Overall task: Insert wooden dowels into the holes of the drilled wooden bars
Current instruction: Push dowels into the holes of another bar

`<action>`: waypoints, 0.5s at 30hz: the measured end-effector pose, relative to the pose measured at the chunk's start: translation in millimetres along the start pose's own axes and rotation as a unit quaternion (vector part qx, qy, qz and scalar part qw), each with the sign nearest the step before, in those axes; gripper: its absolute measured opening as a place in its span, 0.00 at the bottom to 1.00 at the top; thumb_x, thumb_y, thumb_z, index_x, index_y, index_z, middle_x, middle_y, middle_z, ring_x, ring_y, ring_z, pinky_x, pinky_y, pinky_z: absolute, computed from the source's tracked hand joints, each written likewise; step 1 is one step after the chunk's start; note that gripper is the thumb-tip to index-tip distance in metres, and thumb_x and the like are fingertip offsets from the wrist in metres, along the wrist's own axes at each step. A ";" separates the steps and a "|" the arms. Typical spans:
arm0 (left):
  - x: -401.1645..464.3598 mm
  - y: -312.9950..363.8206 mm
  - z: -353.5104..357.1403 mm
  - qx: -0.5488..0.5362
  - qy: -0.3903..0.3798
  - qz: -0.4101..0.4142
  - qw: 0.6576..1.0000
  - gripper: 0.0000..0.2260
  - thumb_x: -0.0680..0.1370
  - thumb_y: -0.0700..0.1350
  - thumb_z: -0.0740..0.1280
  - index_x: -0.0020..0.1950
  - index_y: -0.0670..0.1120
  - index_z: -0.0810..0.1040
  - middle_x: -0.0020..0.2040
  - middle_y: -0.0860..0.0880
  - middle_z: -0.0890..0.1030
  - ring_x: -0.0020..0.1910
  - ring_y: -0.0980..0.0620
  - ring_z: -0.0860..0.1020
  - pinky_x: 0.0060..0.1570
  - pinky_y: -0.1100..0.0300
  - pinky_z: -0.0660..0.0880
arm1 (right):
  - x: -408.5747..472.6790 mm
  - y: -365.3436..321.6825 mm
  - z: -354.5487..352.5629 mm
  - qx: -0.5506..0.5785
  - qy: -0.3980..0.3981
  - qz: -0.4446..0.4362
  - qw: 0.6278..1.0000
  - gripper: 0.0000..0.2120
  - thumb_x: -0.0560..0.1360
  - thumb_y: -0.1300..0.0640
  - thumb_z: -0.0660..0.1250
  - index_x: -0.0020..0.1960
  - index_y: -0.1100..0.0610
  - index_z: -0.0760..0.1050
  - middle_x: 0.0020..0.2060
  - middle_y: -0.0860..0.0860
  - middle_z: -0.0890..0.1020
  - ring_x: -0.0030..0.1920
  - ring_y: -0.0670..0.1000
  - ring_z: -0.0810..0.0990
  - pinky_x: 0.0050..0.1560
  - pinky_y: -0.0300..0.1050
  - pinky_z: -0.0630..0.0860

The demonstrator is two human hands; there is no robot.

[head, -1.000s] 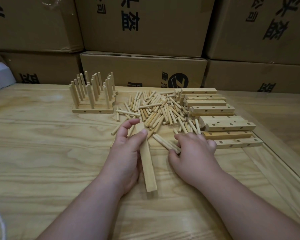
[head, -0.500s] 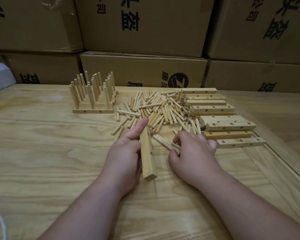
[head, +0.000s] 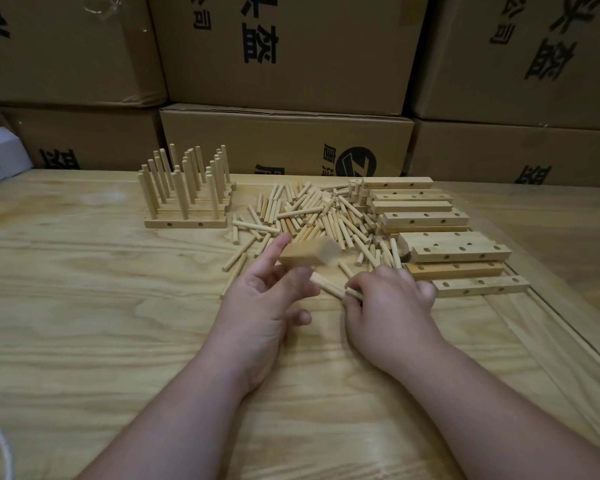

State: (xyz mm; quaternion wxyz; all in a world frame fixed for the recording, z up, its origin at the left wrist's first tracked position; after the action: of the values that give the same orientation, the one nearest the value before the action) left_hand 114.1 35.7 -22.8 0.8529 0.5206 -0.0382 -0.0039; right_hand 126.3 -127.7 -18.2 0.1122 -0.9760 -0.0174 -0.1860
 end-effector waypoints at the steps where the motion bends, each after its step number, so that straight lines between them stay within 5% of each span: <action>1: -0.7 1.0 0.5 0.000 0.001 0.003 1.000 0.23 0.69 0.50 0.77 0.64 0.58 0.82 0.44 0.54 0.83 0.40 0.53 0.83 0.27 0.63 0.73 | -0.3 0.1 -0.2 0.004 0.002 0.002 1.000 0.09 0.78 0.46 0.61 0.55 0.44 0.77 0.47 0.44 0.69 0.58 0.51 0.69 0.48 0.49 0.50; 7: -2.3 3.1 1.5 0.045 0.000 0.006 0.999 0.20 0.68 0.65 0.74 0.52 0.54 0.88 0.40 0.52 0.82 0.42 0.55 0.79 0.26 0.61 0.71 | -1.2 -0.3 -2.8 0.037 0.015 -0.002 0.999 0.02 0.78 0.47 0.62 0.48 0.42 0.68 0.46 0.41 0.71 0.54 0.49 0.70 0.48 0.47 0.50; 10: -2.1 1.2 0.7 0.021 -0.006 -0.011 1.000 0.15 0.71 0.52 0.73 0.56 0.49 0.86 0.45 0.47 0.84 0.46 0.53 0.81 0.31 0.60 0.77 | 0.0 -1.5 -2.7 0.043 0.014 0.001 0.999 0.03 0.78 0.47 0.63 0.51 0.41 0.71 0.48 0.41 0.74 0.57 0.50 0.71 0.49 0.48 0.51; 13: -2.0 -0.5 0.5 0.007 -0.005 -0.010 1.000 0.16 0.79 0.40 0.67 0.66 0.51 0.76 0.45 0.46 0.83 0.41 0.52 0.82 0.32 0.59 0.78 | 0.6 -2.5 0.1 0.018 -0.010 -0.007 1.000 0.13 0.79 0.47 0.62 0.63 0.43 0.74 0.55 0.44 0.75 0.60 0.52 0.69 0.50 0.50 0.52; 15: -2.1 0.1 0.5 -0.010 -0.011 -0.012 1.000 0.16 0.81 0.35 0.60 0.66 0.51 0.72 0.44 0.45 0.82 0.39 0.51 0.80 0.32 0.57 0.76 | 0.3 -3.1 0.7 0.003 -0.017 -0.014 1.000 0.13 0.80 0.47 0.61 0.62 0.44 0.76 0.54 0.45 0.74 0.59 0.52 0.68 0.49 0.49 0.51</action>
State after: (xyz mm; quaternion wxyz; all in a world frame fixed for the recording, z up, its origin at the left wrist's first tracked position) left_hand 111.9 35.4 -22.6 0.8576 0.5123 -0.0415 -0.0202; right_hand 126.6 -124.5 -18.0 0.1122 -0.9783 -0.0333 -0.1711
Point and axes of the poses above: each hand's wrist, its own x-axis towards the middle knuckle, its own z-axis out of the palm, y = z × x, the point moved 5 cm from there along x, towards the middle knuckle
